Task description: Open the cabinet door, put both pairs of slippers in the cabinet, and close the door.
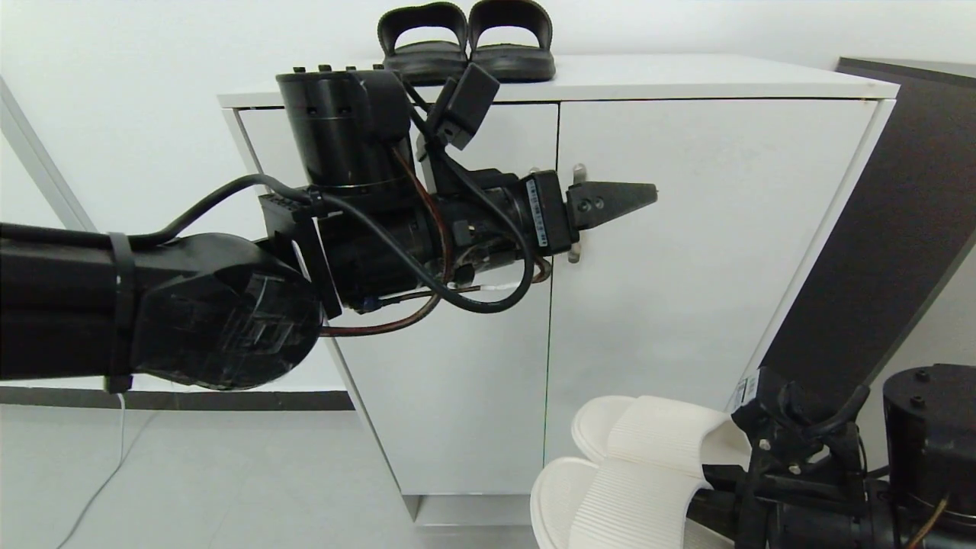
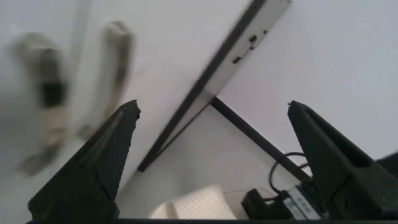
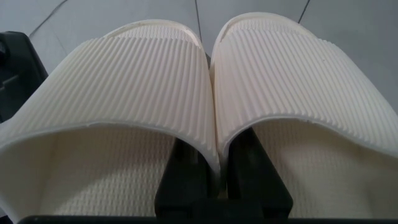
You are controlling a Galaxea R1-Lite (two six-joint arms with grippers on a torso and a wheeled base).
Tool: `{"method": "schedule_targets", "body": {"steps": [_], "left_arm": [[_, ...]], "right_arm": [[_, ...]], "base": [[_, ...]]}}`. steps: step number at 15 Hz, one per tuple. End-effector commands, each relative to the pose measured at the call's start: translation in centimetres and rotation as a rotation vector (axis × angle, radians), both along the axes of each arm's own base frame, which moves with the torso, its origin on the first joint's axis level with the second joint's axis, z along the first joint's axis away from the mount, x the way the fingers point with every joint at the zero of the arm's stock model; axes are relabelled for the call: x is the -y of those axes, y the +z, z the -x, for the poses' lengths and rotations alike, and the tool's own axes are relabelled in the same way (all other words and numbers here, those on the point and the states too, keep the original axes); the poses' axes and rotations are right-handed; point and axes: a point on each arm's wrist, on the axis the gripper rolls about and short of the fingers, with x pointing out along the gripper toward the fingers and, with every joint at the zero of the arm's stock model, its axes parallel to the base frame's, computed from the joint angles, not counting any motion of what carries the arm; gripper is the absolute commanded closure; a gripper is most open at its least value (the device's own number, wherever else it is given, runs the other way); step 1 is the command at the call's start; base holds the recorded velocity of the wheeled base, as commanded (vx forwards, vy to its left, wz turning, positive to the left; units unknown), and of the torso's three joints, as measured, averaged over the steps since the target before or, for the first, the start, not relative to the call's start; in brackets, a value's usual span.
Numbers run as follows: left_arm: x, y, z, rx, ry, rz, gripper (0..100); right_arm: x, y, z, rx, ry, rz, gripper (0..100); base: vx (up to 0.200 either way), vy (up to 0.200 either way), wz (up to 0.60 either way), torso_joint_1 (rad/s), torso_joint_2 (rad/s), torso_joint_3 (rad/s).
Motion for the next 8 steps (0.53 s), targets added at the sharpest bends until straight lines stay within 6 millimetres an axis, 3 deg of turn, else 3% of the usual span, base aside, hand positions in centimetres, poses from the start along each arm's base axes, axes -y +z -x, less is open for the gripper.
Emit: {"method": "schedule_targets", "body": {"steps": [1, 8], "left_arm": [[-0.9, 0.1, 0.1, 0.008, 0.023, -0.002, 0], [-0.3, -0.9, -1.6, 0.014, 0.102, -0.033, 0]], "right_arm": [[-0.1, -0.2, 0.0, -0.005, 0.001, 0.005, 100], [-0.1, -0.3, 0.0, -0.008, 0.003, 0.008, 100]], "base": [[0.0, 0.0, 0.0, 0.0, 0.0, 0.0], [0.0, 0.0, 0.0, 0.0, 0.0, 0.0]]}}
